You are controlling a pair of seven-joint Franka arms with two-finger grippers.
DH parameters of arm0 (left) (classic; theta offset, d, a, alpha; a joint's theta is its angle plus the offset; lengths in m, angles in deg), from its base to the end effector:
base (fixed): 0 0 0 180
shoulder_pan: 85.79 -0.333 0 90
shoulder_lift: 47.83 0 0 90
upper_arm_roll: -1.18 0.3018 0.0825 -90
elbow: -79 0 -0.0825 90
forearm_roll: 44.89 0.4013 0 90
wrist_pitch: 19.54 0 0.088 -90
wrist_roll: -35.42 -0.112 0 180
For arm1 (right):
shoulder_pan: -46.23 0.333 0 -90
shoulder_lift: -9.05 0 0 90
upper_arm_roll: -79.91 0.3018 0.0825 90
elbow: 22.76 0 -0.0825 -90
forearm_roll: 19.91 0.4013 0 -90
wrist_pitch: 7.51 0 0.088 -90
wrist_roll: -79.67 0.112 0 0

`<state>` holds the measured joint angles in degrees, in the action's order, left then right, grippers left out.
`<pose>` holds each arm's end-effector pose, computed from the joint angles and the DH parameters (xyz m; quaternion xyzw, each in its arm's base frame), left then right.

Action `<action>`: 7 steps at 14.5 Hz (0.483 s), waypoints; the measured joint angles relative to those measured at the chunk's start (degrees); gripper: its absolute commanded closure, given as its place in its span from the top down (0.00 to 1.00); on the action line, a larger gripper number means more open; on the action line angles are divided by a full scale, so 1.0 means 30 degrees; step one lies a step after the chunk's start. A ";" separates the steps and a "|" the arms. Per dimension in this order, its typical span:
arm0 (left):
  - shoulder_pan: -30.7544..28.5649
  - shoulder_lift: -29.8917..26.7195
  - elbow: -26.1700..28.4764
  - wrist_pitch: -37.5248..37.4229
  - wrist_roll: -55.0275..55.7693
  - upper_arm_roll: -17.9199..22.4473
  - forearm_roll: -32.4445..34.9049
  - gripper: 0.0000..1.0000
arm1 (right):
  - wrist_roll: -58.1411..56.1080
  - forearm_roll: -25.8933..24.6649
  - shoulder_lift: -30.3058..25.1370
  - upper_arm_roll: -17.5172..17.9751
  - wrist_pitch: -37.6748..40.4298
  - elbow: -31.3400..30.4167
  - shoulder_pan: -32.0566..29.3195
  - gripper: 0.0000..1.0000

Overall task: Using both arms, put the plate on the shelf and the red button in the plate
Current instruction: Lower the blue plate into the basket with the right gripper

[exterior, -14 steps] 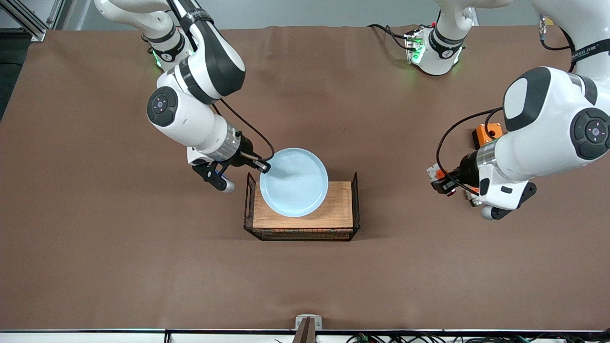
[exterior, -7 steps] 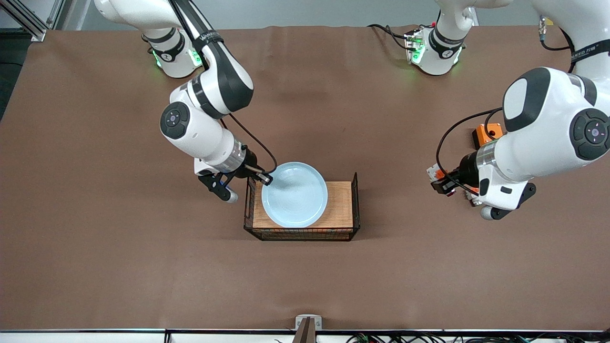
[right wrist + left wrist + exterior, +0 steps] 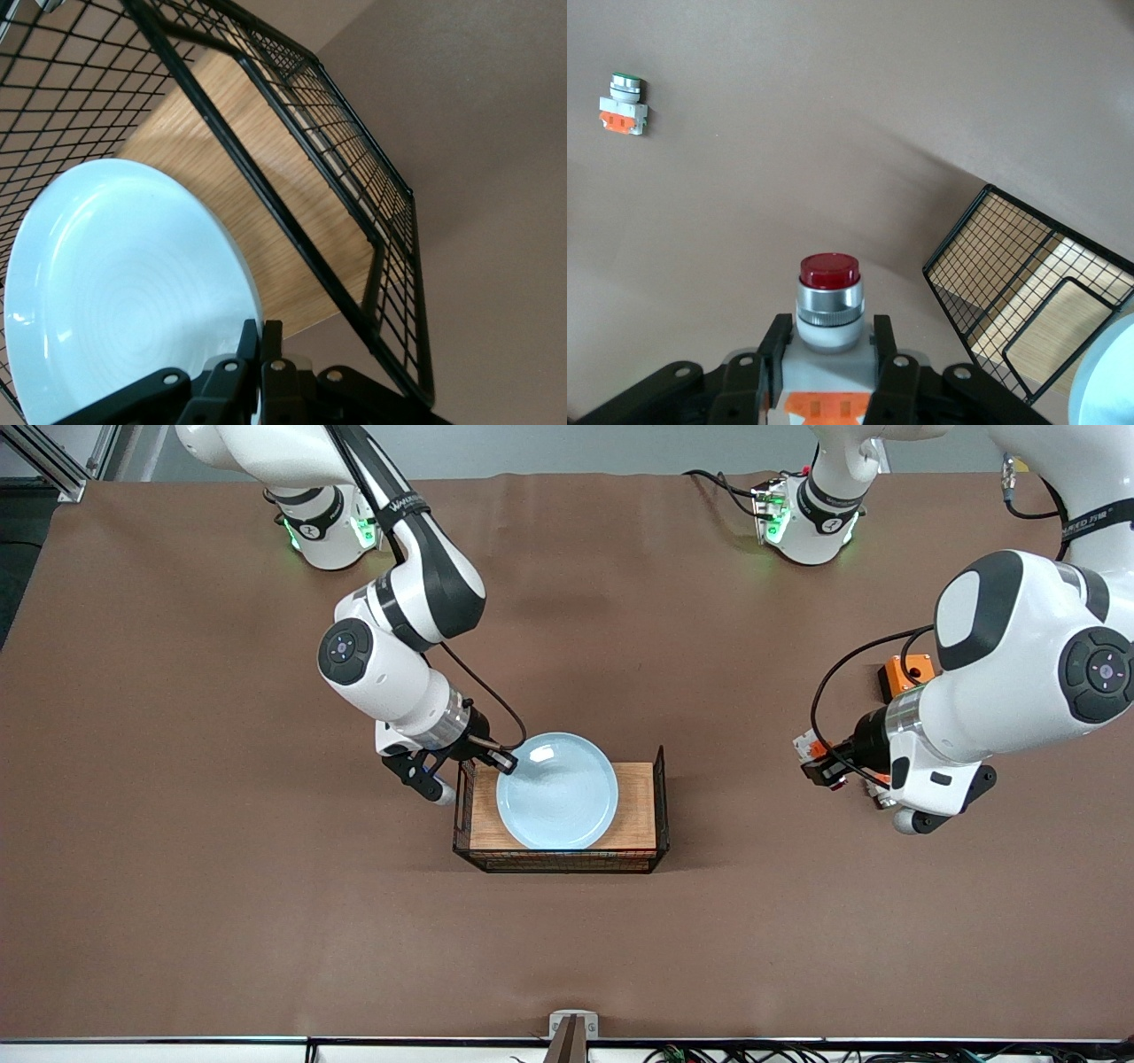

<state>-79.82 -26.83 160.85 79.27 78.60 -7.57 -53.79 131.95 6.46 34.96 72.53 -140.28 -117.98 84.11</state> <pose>0.6520 -0.1726 0.4629 0.9589 0.2622 -0.0791 0.0746 0.5949 0.3732 0.3433 -0.9324 0.3094 0.0257 0.1851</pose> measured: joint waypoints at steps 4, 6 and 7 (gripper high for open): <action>0.0000 0.0001 0.0000 0.0000 0.0000 0.0000 0.0000 0.37 | -0.0760 0.0000 0.0611 -0.0175 -0.0996 -0.0107 -0.0002 0.00; 0.0000 0.0002 0.0000 0.0000 0.0000 0.0000 0.0000 0.37 | -0.1028 0.0000 0.0871 -0.0176 -0.1484 -0.0112 -0.0001 0.01; 0.0000 0.0002 0.0000 0.0000 0.0000 0.0000 0.0000 0.37 | -0.1077 0.0000 0.0871 -0.0179 -0.1533 -0.0108 -0.0002 0.02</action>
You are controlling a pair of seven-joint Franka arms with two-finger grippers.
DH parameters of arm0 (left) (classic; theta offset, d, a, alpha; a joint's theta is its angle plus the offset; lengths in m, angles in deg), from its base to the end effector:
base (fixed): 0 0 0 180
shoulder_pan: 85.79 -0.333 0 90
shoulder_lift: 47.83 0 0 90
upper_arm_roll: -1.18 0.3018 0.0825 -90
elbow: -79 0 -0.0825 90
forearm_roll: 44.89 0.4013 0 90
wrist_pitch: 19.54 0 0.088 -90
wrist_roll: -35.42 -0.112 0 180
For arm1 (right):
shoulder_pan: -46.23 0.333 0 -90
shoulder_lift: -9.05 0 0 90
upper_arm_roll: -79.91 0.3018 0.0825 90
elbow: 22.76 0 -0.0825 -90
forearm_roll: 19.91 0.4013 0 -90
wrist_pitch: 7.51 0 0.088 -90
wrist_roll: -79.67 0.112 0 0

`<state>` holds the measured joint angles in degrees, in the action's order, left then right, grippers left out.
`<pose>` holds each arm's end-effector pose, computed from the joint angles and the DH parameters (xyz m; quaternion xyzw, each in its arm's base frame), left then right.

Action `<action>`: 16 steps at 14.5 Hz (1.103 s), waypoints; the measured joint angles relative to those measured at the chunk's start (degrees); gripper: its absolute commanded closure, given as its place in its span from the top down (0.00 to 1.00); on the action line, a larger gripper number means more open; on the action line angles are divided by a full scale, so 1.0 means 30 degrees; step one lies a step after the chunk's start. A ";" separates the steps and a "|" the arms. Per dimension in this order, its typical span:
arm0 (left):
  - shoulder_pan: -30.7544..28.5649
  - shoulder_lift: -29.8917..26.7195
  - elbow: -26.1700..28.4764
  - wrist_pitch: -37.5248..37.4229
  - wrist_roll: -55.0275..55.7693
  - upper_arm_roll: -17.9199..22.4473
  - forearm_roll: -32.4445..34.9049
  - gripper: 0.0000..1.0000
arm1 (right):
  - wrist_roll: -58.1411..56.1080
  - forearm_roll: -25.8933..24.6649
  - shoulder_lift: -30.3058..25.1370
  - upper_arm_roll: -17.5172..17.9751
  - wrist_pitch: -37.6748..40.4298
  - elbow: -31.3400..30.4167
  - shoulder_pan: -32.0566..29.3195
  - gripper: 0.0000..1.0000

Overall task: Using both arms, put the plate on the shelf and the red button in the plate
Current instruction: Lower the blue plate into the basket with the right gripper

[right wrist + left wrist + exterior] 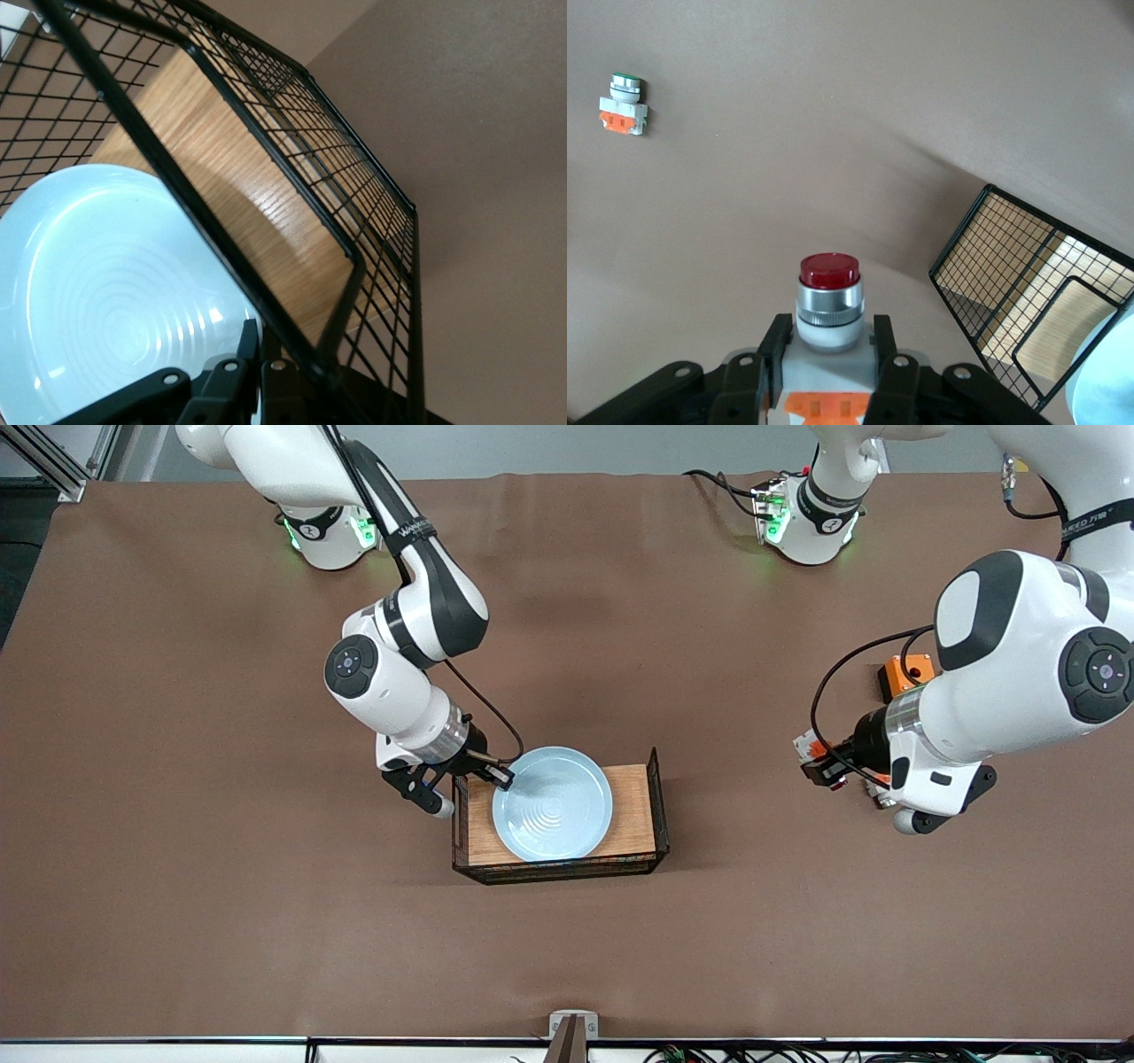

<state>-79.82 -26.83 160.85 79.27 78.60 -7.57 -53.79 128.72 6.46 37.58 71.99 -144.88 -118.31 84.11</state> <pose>0.6520 -0.1726 0.4629 0.9589 0.2622 -0.0791 0.0746 0.6049 0.3667 0.3169 -0.9371 0.2960 -0.0008 0.1850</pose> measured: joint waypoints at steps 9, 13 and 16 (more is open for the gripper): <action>0.0000 0.0001 0.0000 0.0000 0.0000 0.0000 0.0000 0.37 | 0.0244 0.1511 0.0111 -0.0301 0.0231 0.0003 -0.0102 1.00; 0.0000 0.0002 0.0000 0.0000 0.0000 0.0000 0.0000 0.37 | 0.0336 0.1679 0.0097 -0.0254 0.0286 0.0093 0.0124 1.00; 0.0005 0.0003 0.0000 0.0000 0.0000 0.0000 0.0000 0.37 | 0.2471 0.1678 -0.0198 -0.0246 0.1340 0.0608 0.0409 1.00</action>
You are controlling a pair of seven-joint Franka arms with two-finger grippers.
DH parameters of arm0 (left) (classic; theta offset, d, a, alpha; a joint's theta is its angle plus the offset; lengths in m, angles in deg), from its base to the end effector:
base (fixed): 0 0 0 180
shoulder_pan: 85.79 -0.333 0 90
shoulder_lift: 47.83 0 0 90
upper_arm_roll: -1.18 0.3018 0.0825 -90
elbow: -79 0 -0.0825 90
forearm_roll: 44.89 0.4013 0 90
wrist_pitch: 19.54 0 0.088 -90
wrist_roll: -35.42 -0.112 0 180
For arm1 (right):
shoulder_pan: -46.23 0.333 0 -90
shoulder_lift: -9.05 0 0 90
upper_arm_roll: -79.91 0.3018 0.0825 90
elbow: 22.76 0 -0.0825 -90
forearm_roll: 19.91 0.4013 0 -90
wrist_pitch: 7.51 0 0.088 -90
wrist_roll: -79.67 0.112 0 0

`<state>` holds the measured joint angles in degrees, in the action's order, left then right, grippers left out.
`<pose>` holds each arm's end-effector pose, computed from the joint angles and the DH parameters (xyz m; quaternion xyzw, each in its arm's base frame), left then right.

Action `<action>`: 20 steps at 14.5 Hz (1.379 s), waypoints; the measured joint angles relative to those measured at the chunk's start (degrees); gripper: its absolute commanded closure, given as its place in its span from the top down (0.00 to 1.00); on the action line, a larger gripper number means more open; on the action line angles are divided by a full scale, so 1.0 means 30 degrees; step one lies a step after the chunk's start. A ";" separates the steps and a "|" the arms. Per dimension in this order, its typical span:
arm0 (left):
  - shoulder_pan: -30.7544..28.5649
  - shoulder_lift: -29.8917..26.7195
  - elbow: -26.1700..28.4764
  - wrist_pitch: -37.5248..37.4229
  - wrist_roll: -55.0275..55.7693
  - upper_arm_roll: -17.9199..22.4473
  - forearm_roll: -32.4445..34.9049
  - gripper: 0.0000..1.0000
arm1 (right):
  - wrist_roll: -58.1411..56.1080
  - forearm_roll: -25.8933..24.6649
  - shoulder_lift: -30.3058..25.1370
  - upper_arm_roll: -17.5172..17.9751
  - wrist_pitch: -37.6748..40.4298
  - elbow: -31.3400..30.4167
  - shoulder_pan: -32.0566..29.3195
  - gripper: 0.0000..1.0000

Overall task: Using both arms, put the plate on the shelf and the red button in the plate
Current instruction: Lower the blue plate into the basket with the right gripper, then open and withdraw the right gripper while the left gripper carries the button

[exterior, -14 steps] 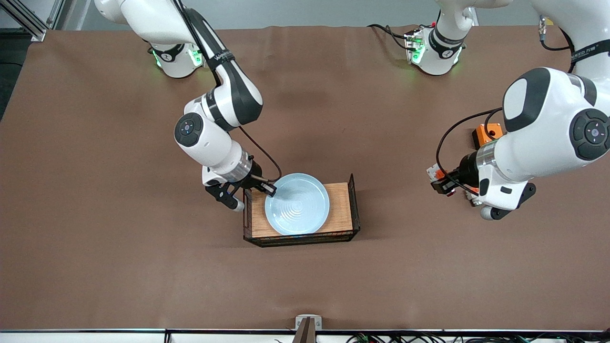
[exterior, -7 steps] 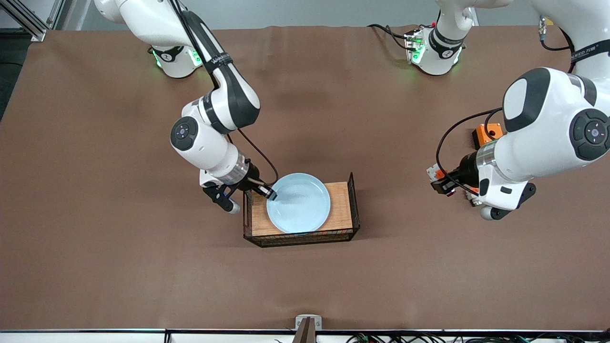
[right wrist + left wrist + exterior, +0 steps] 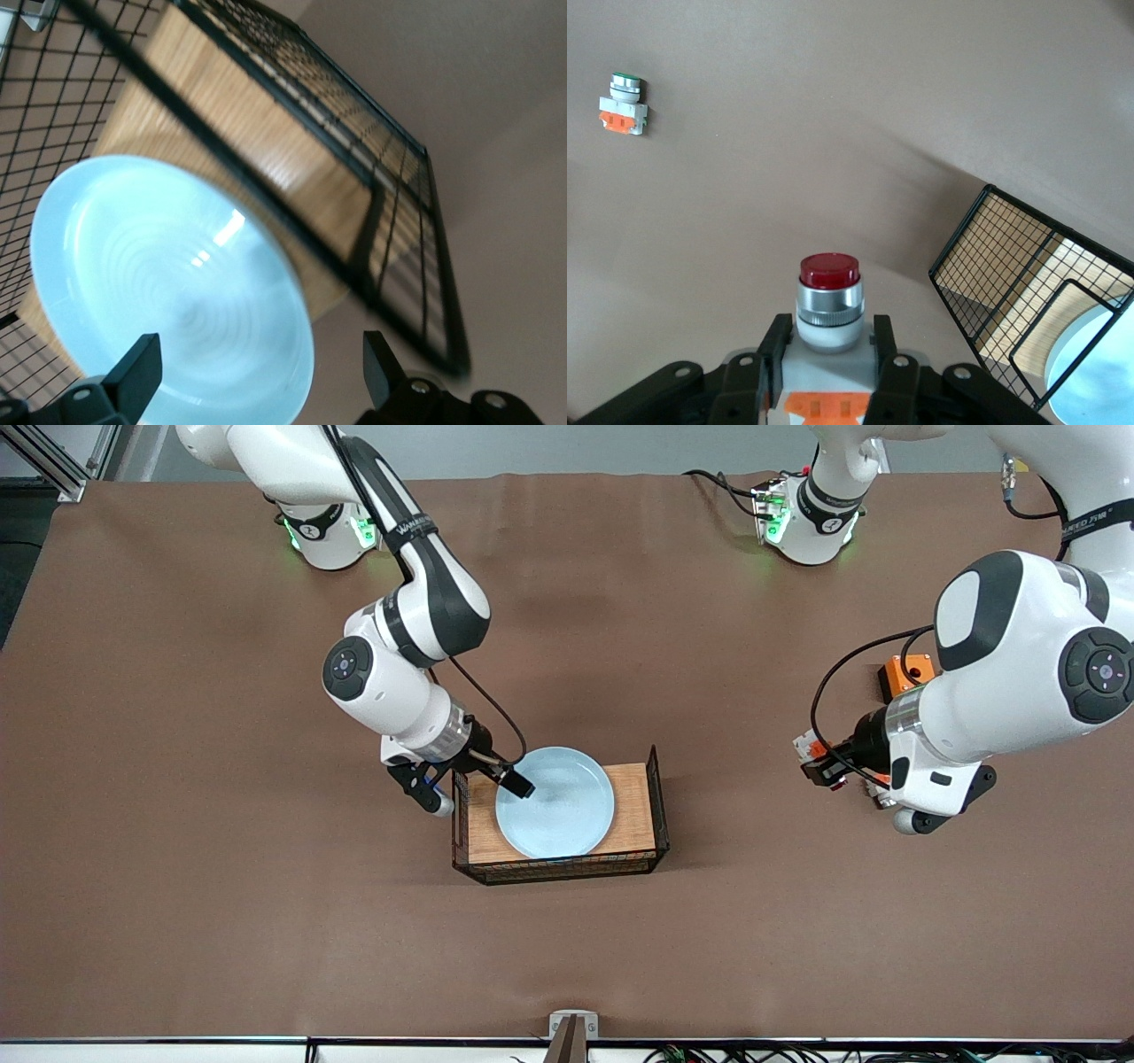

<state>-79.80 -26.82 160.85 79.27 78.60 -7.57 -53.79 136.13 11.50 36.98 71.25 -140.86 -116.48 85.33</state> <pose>0.6520 -0.1728 0.4627 0.9589 0.2621 -0.0791 0.0746 0.5997 0.3796 0.3340 -0.9067 0.3657 0.0494 0.2041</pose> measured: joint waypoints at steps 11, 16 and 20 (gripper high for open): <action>0.0160 -0.0002 -0.0164 0.0000 0.1725 -0.1339 -0.0035 0.38 | -0.0828 -0.3710 -0.5371 -0.1949 1.3633 0.2564 -0.2063 1.00; 0.0512 -0.0019 -0.1067 0.0017 0.6287 -0.3544 -0.0039 0.38 | -1.2541 -0.4674 -0.6269 -0.2094 1.5847 0.3000 -0.7167 1.00; 0.2474 0.0003 -0.1509 0.1677 1.1152 -0.3768 -0.0040 0.39 | -1.7958 -0.7621 -0.6859 -0.0915 1.5869 0.3007 -0.9845 1.00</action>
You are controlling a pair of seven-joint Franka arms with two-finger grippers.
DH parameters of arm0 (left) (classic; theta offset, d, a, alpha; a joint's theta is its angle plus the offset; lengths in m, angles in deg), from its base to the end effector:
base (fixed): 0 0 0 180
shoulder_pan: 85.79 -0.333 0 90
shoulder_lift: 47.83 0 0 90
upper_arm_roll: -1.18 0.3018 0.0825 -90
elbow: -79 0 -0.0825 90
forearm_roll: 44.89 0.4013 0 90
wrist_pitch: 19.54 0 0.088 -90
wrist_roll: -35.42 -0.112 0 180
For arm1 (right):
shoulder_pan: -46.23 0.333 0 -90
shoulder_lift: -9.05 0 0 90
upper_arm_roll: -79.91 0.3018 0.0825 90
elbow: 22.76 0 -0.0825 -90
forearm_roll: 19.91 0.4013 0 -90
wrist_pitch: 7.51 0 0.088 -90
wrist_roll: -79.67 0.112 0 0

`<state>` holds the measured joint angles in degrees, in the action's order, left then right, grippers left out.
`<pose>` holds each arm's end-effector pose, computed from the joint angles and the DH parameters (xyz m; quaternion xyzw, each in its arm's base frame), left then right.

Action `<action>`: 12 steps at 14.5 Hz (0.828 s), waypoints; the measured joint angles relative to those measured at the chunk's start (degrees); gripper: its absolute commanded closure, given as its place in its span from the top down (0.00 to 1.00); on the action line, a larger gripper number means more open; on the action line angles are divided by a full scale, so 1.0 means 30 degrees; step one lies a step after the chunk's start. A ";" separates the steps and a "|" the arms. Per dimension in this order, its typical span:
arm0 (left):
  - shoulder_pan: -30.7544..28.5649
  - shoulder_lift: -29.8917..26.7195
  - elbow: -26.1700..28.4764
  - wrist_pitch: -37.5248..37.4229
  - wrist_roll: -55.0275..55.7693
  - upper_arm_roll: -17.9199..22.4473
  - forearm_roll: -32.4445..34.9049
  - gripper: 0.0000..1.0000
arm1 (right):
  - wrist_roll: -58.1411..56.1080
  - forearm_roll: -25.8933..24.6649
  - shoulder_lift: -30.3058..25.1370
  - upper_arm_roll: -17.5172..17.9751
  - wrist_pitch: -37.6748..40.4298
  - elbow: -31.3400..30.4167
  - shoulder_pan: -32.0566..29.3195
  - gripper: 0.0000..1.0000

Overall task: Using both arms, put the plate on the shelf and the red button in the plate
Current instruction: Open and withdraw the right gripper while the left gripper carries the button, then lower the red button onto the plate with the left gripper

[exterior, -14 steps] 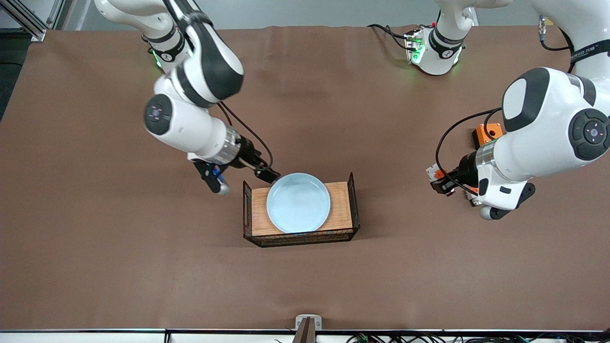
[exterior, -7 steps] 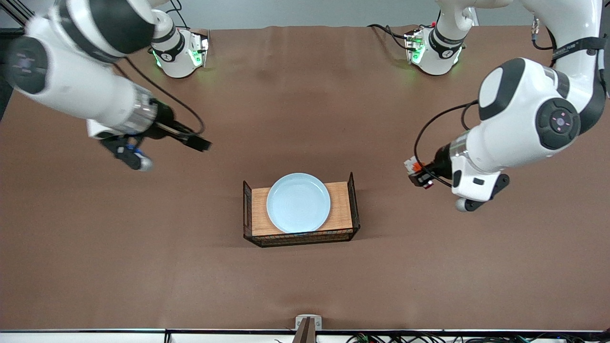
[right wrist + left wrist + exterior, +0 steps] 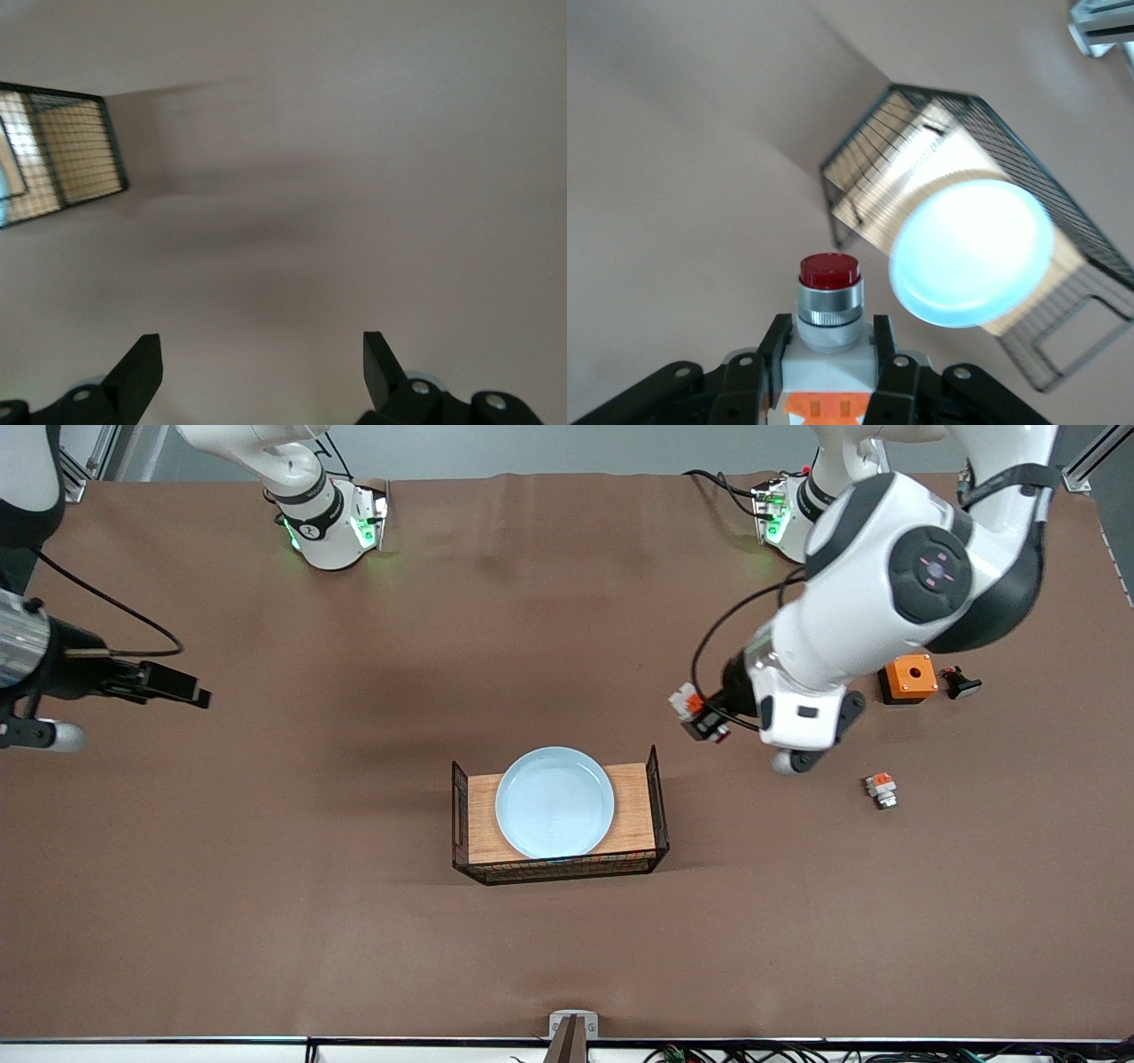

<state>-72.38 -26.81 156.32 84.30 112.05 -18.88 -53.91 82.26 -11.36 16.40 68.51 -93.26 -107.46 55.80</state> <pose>0.5879 -0.3595 0.5210 0.9085 0.3901 -0.0795 0.1270 0.5995 0.0054 0.5712 -0.9960 0.0368 0.0540 0.0615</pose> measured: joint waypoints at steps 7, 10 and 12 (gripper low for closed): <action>0.2916 0.1729 0.0001 0.5304 0.8670 0.0156 0.0661 0.39 | -0.0228 -0.2603 -0.3164 0.4110 0.0289 -0.0858 -0.3815 1.00; 0.3758 0.2835 -0.0028 0.7215 1.1909 0.0180 0.2146 0.39 | -0.0504 -0.2667 -0.4317 0.4136 0.0757 -0.1212 -0.4158 1.00; 0.3922 0.3617 -0.0182 0.8128 1.3135 0.0203 0.2692 0.39 | -0.1225 -0.2682 -0.4561 0.4138 0.0850 -0.1212 -0.4382 1.00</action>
<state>-60.62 -15.96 155.77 108.68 151.46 -18.27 -45.84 78.58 -19.41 2.72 80.92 -90.70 -111.10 42.65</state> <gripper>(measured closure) 0.586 0.000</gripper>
